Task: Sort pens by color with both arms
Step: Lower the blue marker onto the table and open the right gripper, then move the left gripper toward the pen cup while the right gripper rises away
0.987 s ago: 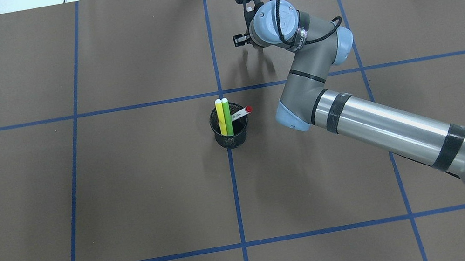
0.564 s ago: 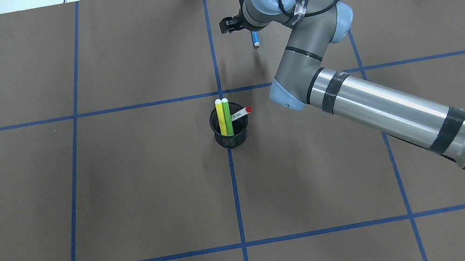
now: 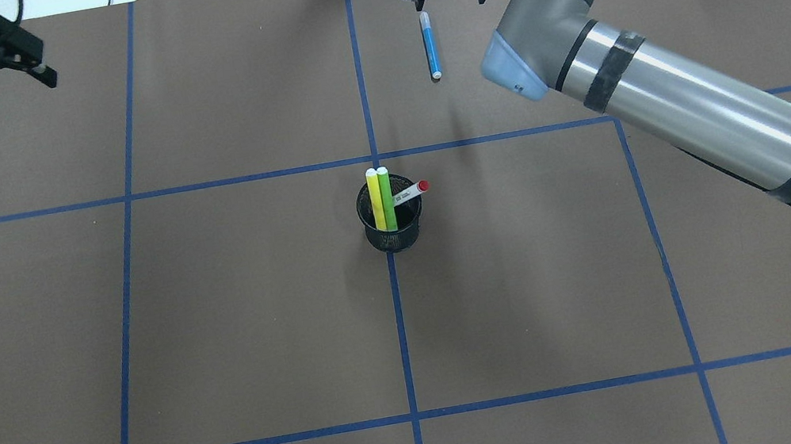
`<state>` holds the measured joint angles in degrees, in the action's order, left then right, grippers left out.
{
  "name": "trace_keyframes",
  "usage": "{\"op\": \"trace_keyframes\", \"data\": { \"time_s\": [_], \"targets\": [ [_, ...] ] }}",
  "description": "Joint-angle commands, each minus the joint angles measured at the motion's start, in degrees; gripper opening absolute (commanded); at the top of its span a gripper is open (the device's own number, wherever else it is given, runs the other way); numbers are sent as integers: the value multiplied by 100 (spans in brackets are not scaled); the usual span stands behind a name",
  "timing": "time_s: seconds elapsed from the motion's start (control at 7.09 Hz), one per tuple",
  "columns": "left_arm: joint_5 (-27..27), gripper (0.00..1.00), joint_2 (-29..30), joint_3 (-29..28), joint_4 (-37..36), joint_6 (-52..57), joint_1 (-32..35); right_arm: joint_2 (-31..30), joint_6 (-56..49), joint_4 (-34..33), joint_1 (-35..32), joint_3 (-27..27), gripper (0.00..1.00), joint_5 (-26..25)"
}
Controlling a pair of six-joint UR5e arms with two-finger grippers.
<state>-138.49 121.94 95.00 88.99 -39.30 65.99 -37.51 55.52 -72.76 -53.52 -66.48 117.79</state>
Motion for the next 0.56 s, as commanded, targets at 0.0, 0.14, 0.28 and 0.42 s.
{"op": "trace_keyframes", "data": {
  "time_s": [0.0, 0.14, 0.28, 0.42],
  "targets": [
    [-46, 99, 618, 105, 48, -1233, -733, -28, -14, -919, -500, -85, 100, 1269],
    [-20, 99, 855, 106, 48, -2291, -1084, -115, -23, -1168, -536, -172, 100, 1325],
    [24, 99, 962, 71, 344, -3163, -1305, -421, -23, -1171, -545, -469, 100, 1334],
    [59, 99, 963, 54, 555, -4025, -1516, -563, -15, -1179, -554, -646, 100, 1395]
  ]
}}
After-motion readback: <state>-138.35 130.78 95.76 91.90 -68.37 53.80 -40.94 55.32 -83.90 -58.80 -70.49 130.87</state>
